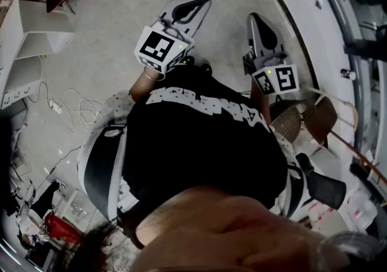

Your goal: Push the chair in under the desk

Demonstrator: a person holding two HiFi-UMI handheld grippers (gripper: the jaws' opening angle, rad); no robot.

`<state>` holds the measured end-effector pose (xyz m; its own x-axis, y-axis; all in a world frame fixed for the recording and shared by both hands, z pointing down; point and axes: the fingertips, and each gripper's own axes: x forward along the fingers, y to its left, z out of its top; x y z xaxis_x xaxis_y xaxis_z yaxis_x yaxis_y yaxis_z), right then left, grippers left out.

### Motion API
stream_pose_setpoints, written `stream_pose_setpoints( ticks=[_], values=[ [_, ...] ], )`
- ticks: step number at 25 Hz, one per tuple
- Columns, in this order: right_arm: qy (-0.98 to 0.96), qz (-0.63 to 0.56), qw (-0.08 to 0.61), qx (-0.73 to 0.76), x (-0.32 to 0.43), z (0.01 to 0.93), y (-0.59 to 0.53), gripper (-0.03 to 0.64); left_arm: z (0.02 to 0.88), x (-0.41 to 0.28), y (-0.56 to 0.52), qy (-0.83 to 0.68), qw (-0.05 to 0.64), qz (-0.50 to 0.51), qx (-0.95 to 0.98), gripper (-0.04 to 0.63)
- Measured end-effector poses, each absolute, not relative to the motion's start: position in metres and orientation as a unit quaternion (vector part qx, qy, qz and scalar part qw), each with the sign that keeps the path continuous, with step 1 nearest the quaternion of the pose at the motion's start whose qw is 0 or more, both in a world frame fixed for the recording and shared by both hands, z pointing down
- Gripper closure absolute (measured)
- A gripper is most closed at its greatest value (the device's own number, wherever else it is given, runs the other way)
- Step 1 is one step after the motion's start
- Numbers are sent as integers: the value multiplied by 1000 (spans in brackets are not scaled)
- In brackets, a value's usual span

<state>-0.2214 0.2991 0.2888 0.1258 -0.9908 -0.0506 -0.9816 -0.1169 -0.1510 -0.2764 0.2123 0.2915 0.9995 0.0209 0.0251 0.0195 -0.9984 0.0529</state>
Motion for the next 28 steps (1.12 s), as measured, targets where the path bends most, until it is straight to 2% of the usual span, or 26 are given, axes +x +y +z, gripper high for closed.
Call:
stream_pose_setpoints(
  ticks=[23, 28],
  values=[
    [654, -13, 129, -745, -194, 282, 372, 584, 289, -246, 278, 26, 14, 14, 999, 560],
    [649, -16, 122, -751, -185, 292, 396, 584, 293, -236, 300, 32, 5, 16, 999, 560]
  ],
)
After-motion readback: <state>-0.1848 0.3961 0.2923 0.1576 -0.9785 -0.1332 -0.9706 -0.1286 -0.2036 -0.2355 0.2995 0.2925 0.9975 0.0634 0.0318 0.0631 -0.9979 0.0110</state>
